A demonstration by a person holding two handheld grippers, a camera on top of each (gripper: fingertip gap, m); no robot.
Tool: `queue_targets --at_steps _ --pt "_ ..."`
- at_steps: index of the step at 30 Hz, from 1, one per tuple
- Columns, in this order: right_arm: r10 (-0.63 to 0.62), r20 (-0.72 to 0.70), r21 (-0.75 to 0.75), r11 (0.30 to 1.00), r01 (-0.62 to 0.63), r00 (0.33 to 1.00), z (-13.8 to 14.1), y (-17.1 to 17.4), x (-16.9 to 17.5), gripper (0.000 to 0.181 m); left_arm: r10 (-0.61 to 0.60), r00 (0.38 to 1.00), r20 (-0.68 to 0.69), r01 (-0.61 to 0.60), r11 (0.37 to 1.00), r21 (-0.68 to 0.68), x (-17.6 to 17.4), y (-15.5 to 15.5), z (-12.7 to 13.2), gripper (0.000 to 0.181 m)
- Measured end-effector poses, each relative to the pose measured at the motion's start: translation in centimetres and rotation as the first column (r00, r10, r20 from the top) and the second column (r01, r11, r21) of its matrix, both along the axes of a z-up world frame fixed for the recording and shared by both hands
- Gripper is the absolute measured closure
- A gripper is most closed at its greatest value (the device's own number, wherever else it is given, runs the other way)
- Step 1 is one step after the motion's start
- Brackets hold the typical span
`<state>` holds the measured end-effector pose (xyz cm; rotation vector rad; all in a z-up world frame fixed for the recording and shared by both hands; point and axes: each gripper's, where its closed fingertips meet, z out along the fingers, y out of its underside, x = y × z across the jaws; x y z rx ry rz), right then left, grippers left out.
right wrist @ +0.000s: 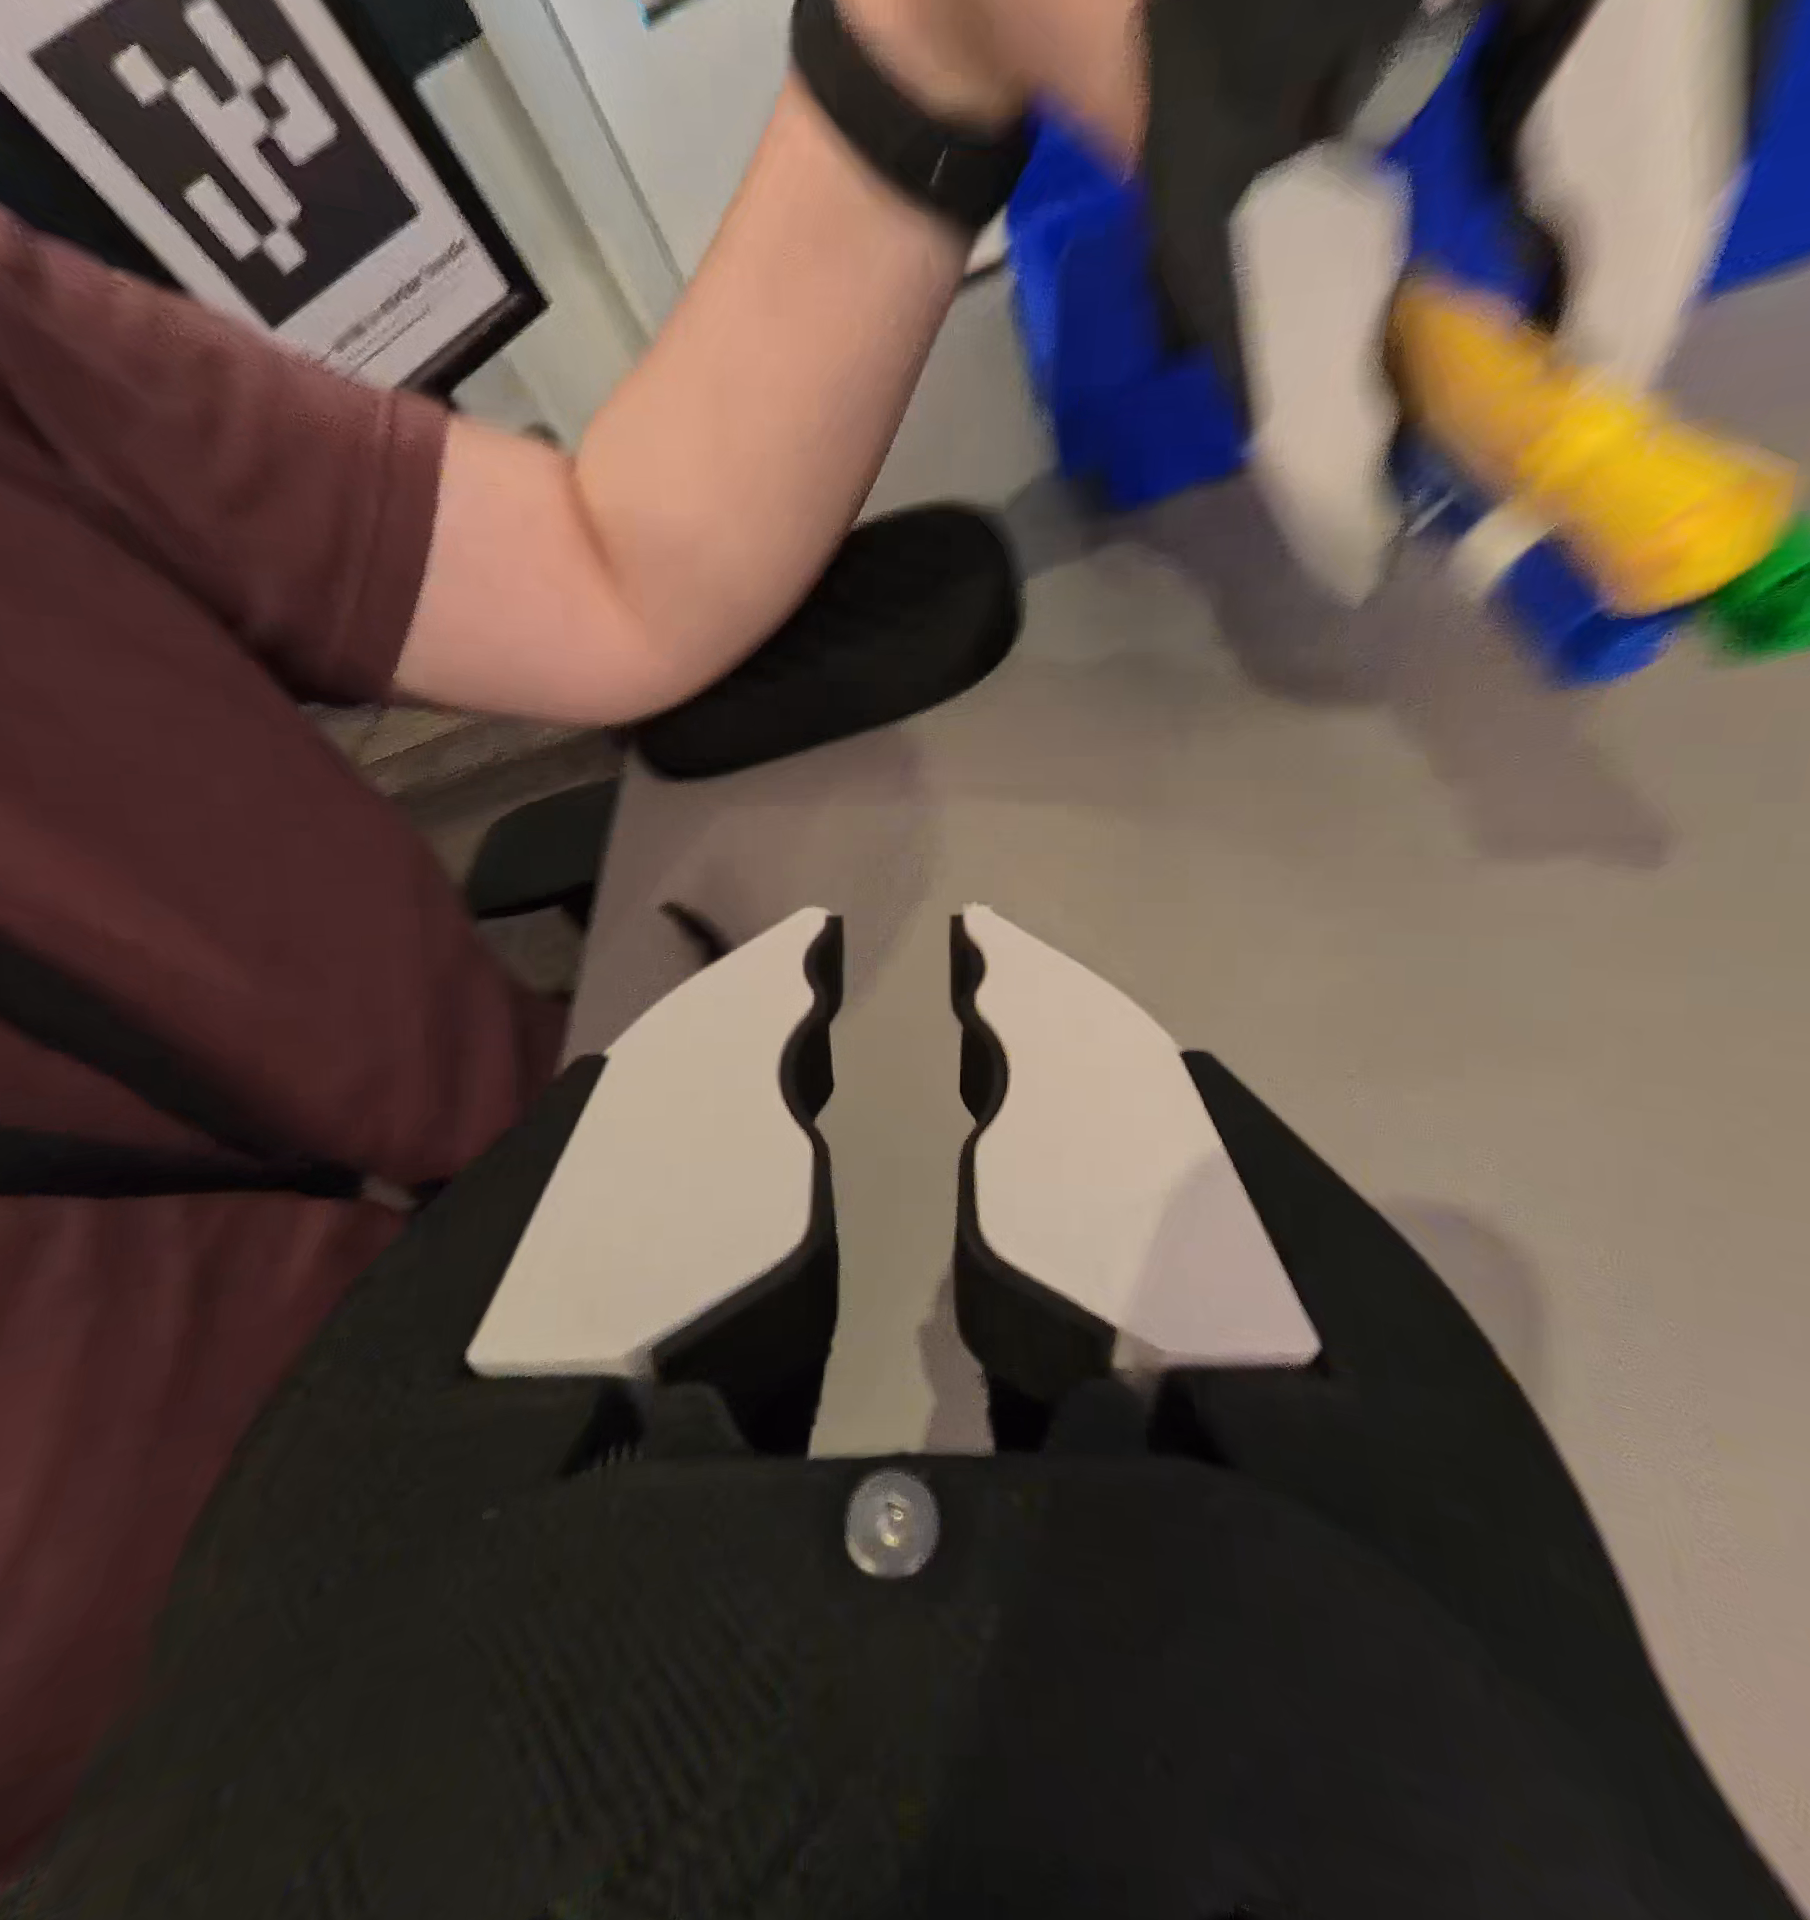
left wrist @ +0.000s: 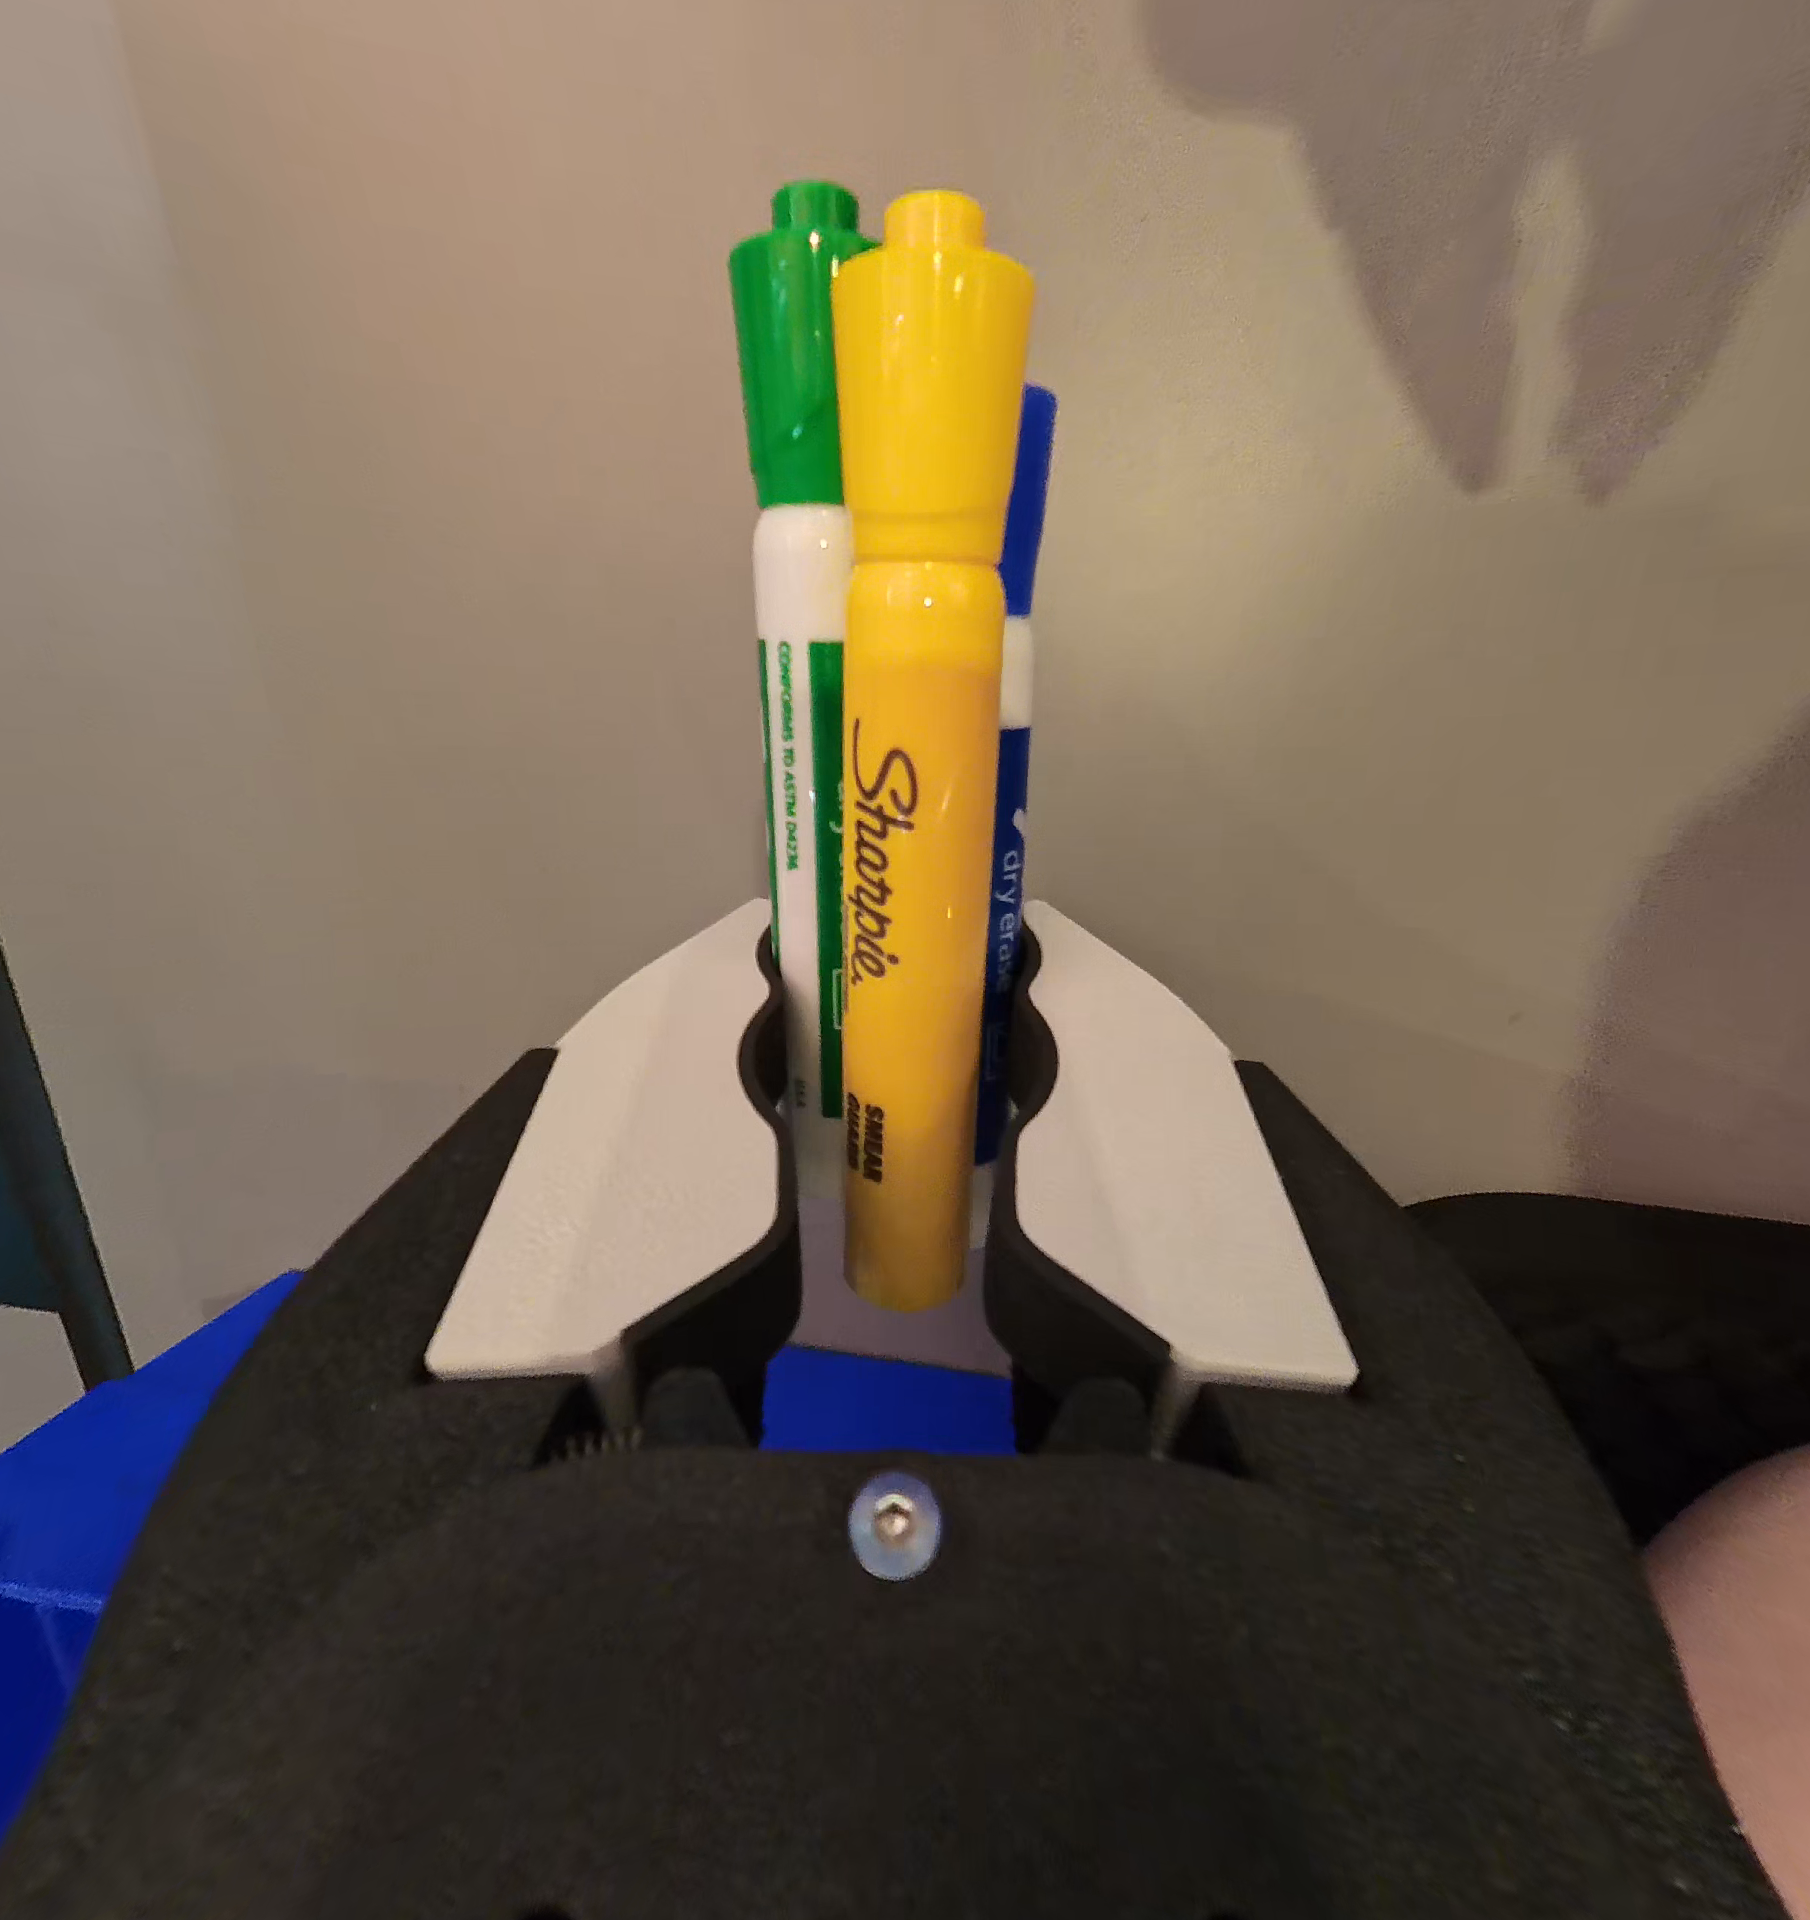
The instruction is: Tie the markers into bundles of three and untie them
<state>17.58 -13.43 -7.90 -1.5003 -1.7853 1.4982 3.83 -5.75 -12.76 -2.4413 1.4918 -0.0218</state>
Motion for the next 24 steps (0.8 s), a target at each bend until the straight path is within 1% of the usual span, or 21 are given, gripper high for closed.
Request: queue_targets --at_steps 3,4,6,8,10,11,13,16,18,20,24 --pt "0.039 0.166 -0.099 0.995 -0.023 0.985 -3.4 -4.5 1.2 0.157 0.006 1.0 0.007 -0.006 1.0 0.004 -0.1 0.0 0.2 0.142" --pt "0.075 0.21 -0.133 0.99 -0.047 0.975 -4.2 -6.1 1.3 0.155 0.008 1.0 0.01 -0.008 1.0 0.002 -0.2 0.0 0.2 0.142" --pt "0.129 0.285 -0.152 0.984 -0.088 0.95 -5.6 -8.7 1.4 0.155 0.014 1.0 0.005 -0.014 1.0 -0.004 -0.3 -0.2 0.1 0.142" --pt "0.135 0.347 -0.063 0.991 -0.12 0.928 -7.5 -9.9 1.2 0.155 0.018 1.0 -0.003 -0.018 1.0 -0.006 -0.5 -0.2 0.1 0.142" --pt "0.121 0.411 0.055 0.986 -0.157 0.904 -9.3 -10.1 1.2 0.156 0.017 1.0 -0.003 -0.017 1.0 -0.006 -0.5 -0.3 0.1 0.142" --pt "0.122 0.425 0.088 0.981 -0.175 0.897 -9.7 -10.2 1.2 0.165 0.015 1.0 -0.001 -0.015 1.0 -0.005 -0.4 -0.4 0.1 0.142" --pt "0.14 0.434 0.108 0.973 -0.206 0.89 -9.8 -10.5 1.2 0.176 0.008 1.0 0.002 -0.008 1.0 -0.001 -0.3 -0.4 0.3 0.142" --pt "0.127 0.419 0.148 0.968 -0.205 0.899 -9.6 -9.4 1.0 0.177 0.002 1.0 0.01 -0.002 1.0 0.002 -0.1 -0.5 0.4 0.142" --pt "0.118 0.397 0.118 0.977 -0.179 0.91 -8.7 -7.9 0.8 0.177 -0.001 1.0 0.011 0.001 1.0 0.003 -0.1 -0.5 0.5 0.143" --pt "0.102 0.345 0.086 0.986 -0.139 0.933 -7.1 -5.8 0.3 0.177 -0.005 1.0 0.013 0.005 1.0 -0.002 -0.1 -0.5 0.4 0.143" --pt "0.015 0.265 0.105 0.993 -0.044 0.964 -4.2 0.0 -0.5 0.177 -0.01 1.0 0.012 0.011 1.0 -0.011 0.0 -0.6 0.2 0.143"
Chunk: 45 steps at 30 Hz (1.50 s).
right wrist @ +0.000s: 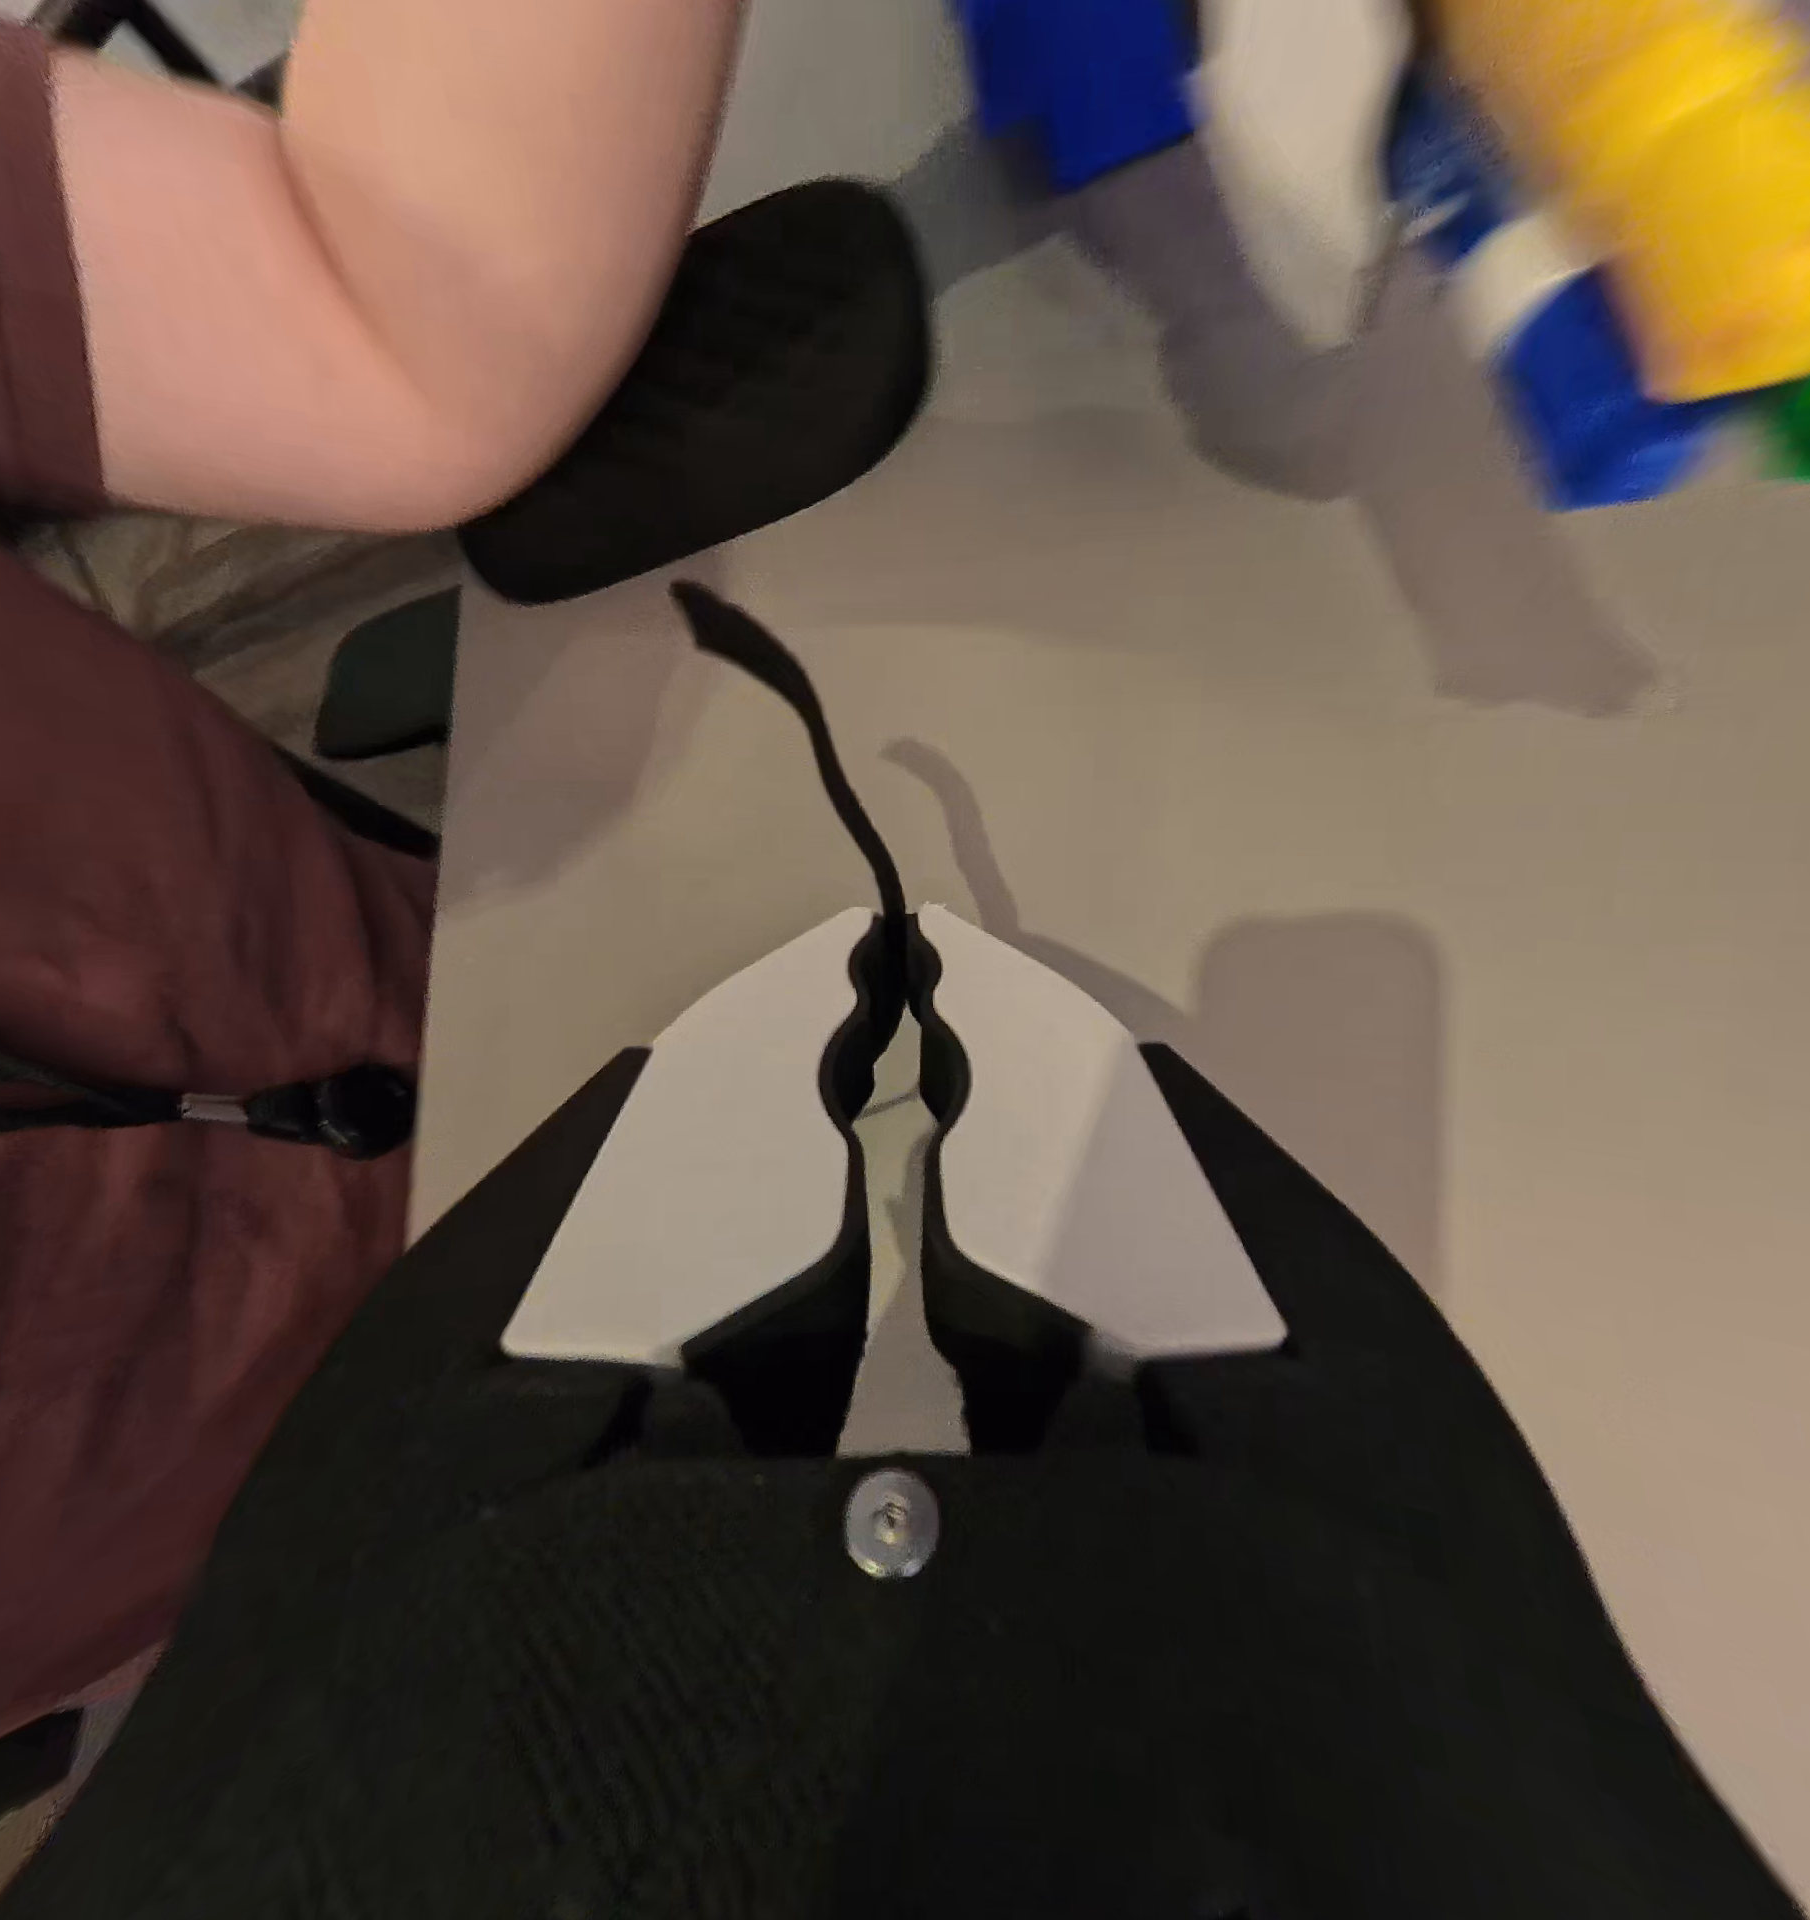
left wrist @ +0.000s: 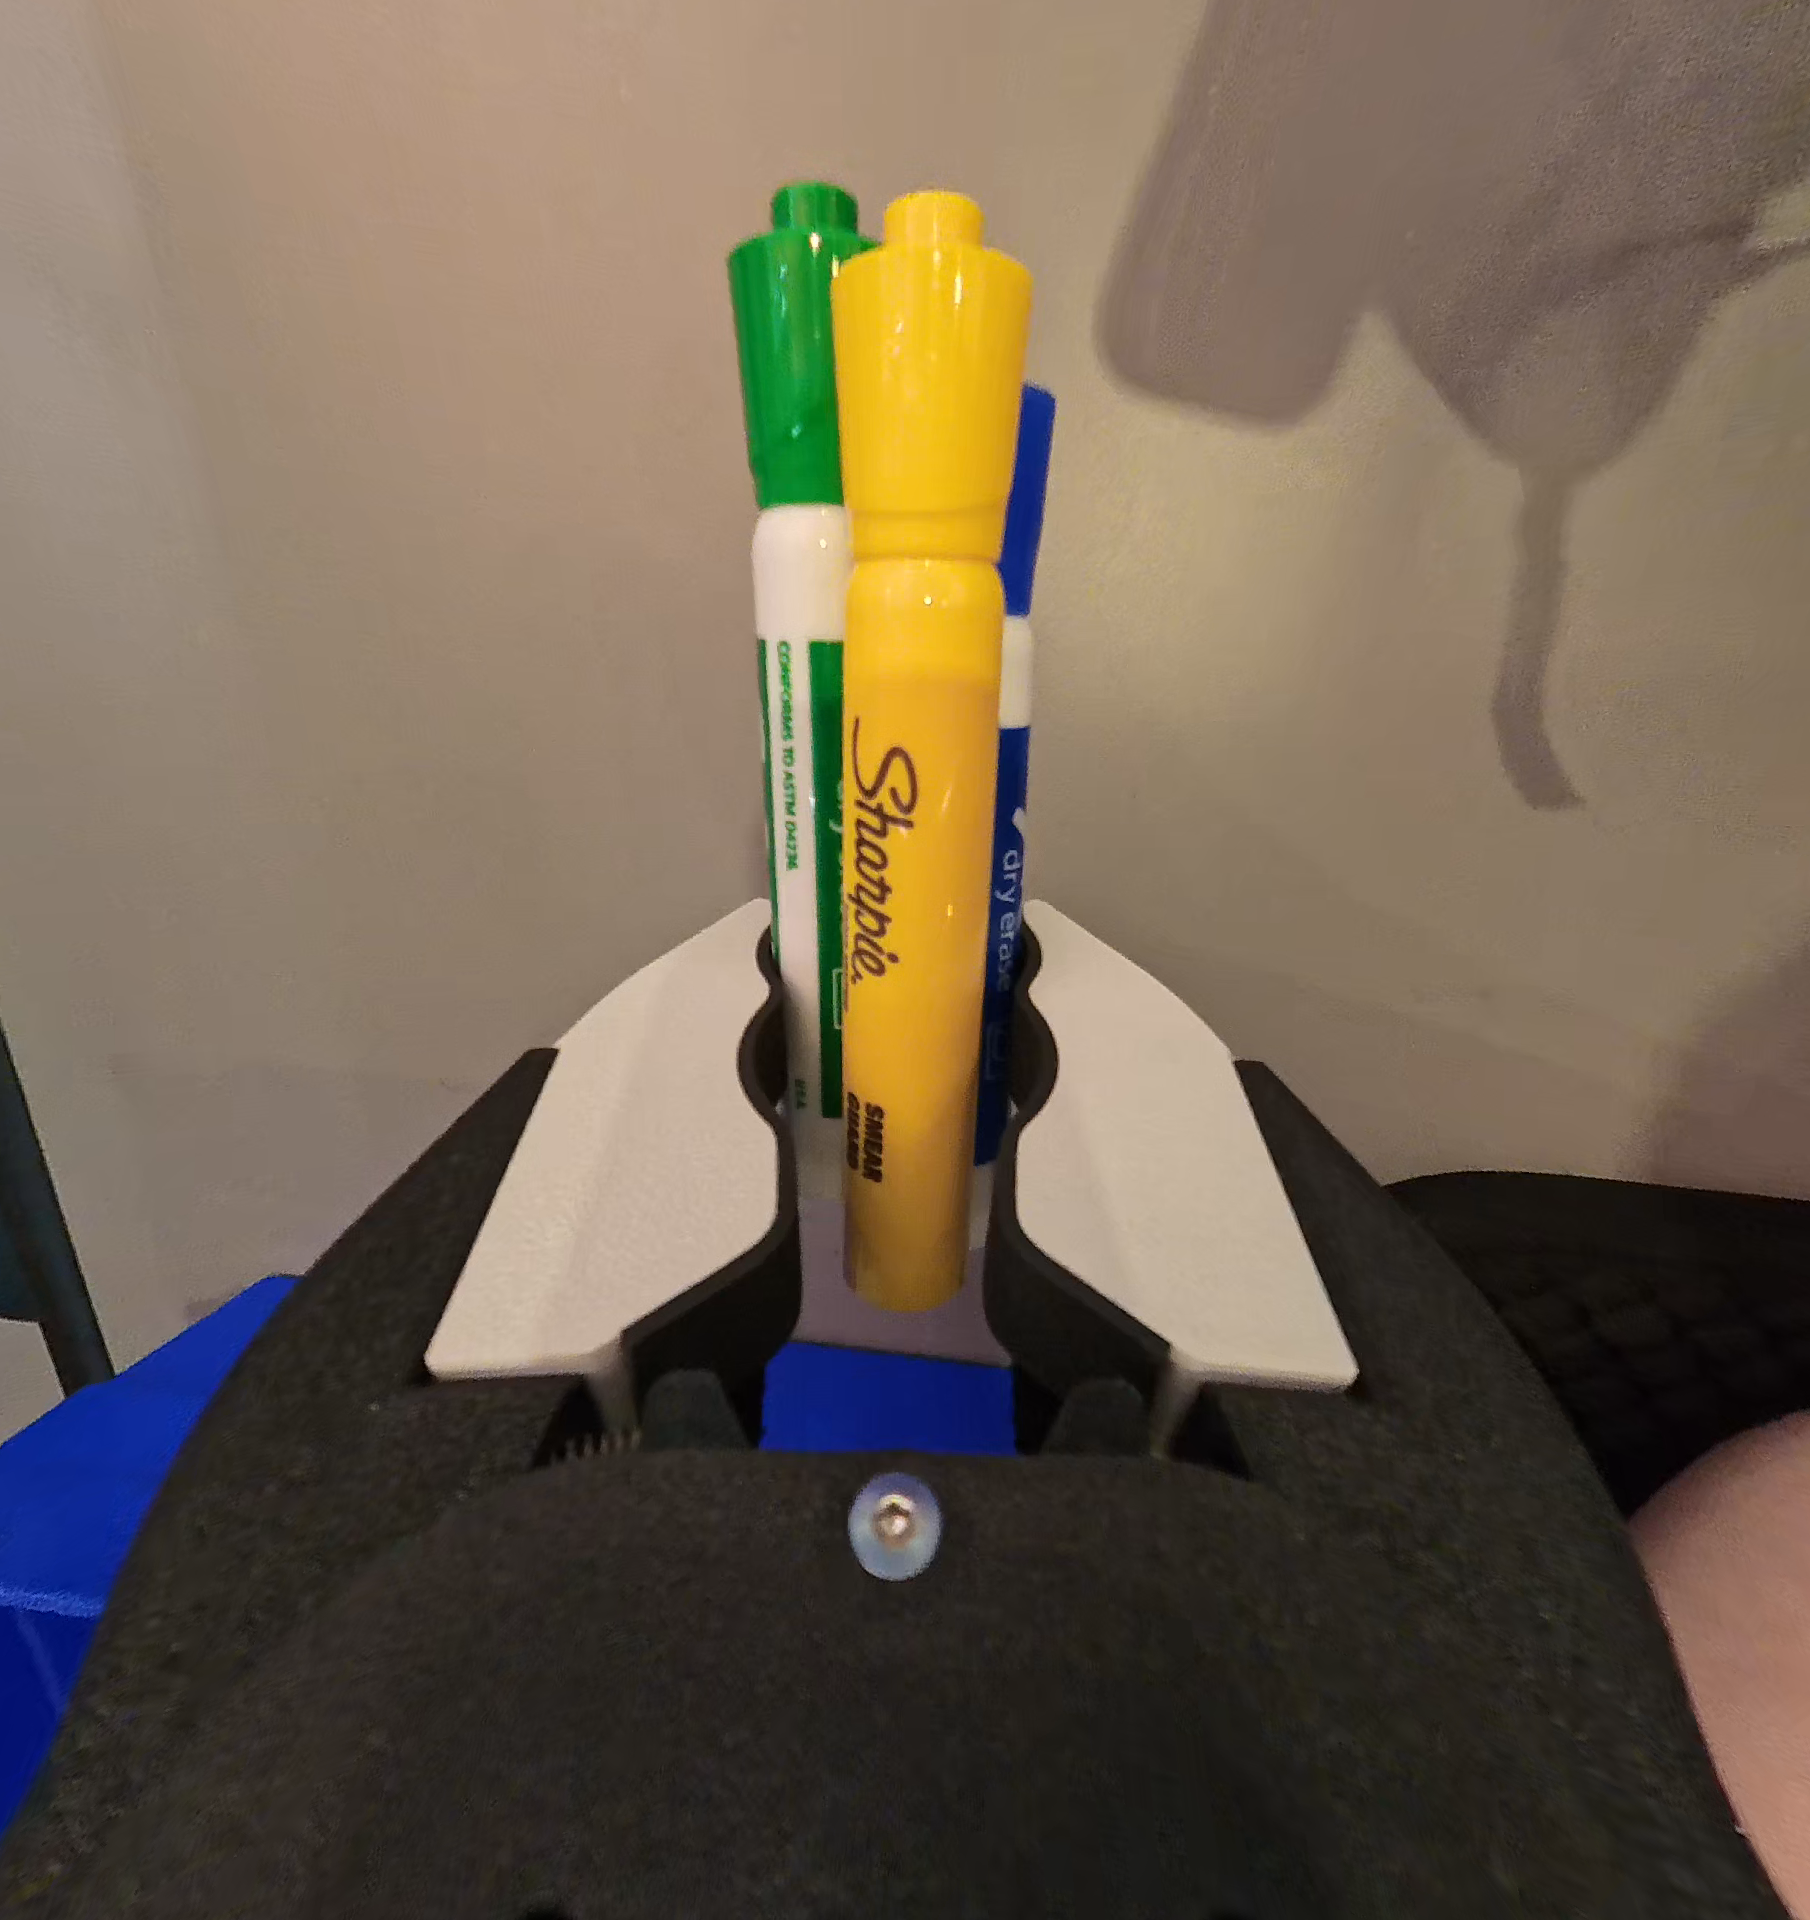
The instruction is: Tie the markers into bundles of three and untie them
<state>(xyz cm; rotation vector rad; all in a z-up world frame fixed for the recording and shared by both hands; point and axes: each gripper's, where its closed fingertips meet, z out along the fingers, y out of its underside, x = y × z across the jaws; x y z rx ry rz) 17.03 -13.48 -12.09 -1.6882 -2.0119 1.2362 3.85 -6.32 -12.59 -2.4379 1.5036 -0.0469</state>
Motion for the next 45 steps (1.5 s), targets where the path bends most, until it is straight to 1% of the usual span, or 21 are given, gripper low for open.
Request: queue_targets --at_steps 2,4,7,10,13,16,19,22,24,26,28,29,30,33,36,38,42,45 --pt "-0.03 -0.036 0.011 0.999 0.03 0.999 1.2 2.7 -0.4 0.178 -0.002 1.0 0.0 0.002 1.0 0.0 0.0 0.0 0.0 0.143" --pt "-0.013 -0.088 0.002 1.0 0.014 0.996 2.5 4.5 -0.8 0.177 -0.001 1.0 0.004 0.001 1.0 -0.001 0.0 0.0 0.0 0.143" --pt "-0.032 -0.123 0.001 0.999 0.033 0.992 3.7 7.6 -1.7 0.177 -0.008 1.0 0.015 0.008 1.0 0.002 0.1 0.0 0.1 0.143" --pt "0.053 -0.232 0.038 0.998 -0.045 0.971 5.7 9.5 -2.5 0.178 -0.022 0.999 0.027 0.022 1.0 0.002 0.4 -0.1 0.2 0.143" --pt "0.096 -0.271 0.107 0.992 -0.069 0.958 6.8 11.7 -3.4 0.177 -0.041 0.999 0.024 0.041 0.999 -0.009 0.6 -0.2 -0.1 0.143" --pt "0.116 -0.324 0.104 0.991 -0.087 0.939 8.3 12.9 -4.4 0.177 -0.046 0.999 0.018 0.047 0.998 -0.033 0.9 -0.4 -0.6 0.142" --pt "0.153 -0.315 0.133 0.984 -0.116 0.937 8.3 13.6 -4.7 0.177 -0.062 0.998 0.022 0.063 0.997 -0.047 1.3 -0.4 -0.9 0.143" --pt "0.216 -0.269 0.233 0.96 -0.154 0.939 7.2 14.0 -4.3 0.177 -0.067 0.997 0.037 0.069 0.996 -0.048 1.5 -0.3 -1.0 0.143" --pt "0.236 -0.255 0.302 0.941 -0.155 0.938 6.8 14.6 -4.3 0.177 -0.071 0.996 0.045 0.073 0.996 -0.042 1.6 -0.2 -0.9 0.143" --pt "0.288 -0.313 0.383 0.91 -0.157 0.905 7.3 14.4 -4.8 0.177 -0.086 0.994 0.067 0.088 0.995 -0.039 2.0 -0.2 -0.8 0.143" --pt "0.363 -0.42 0.473 0.87 -0.142 0.832 8.5 13.4 -5.5 0.177 -0.104 0.99 0.093 0.108 0.993 -0.043 2.6 -0.3 -0.7 0.143" --pt "0.405 -0.447 0.52 0.843 -0.137 0.797 8.8 12.8 -5.7 0.177 -0.112 0.989 0.098 0.117 0.992 -0.042 2.8 -0.4 -0.6 0.142" --pt "0.44 -0.448 0.572 0.81 -0.128 0.778 8.8 12.4 -5.9 0.177 -0.12 0.987 0.103 0.125 0.991 -0.039 3.0 -0.5 -0.5 0.143" --pt "0.513 -0.4 0.698 0.708 -0.111 0.759 8.3 11.7 -6.6 0.177 -0.135 0.984 0.117 0.14 0.99 -0.035 3.4 -0.7 -0.1 0.143" --pt "0.575 -0.44 0.729 0.678 -0.1 0.69 9.0 10.0 -7.0 0.177 -0.147 0.983 0.112 0.151 0.988 -0.023 3.6 -0.9 0.3 0.142" --pt "0.607 -0.433 0.75 0.653 -0.108 0.667 9.2 9.2 -7.1 0.177 -0.153 0.982 0.109 0.156 0.988 -0.014 3.8 -1.0 0.6 0.142" --pt "0.678 -0.386 0.808 0.576 -0.125 0.626 9.4 7.9 -7.4 0.177 -0.173 0.98 0.1 0.175 0.985 -0.007 4.2 -1.4 1.1 0.143" --pt "0.744 -0.338 0.859 0.495 -0.135 0.576 9.5 7.2 -7.7 0.177 -0.2 0.973 0.116 0.202 0.979 -0.005 4.9 -1.7 1.3 0.143"
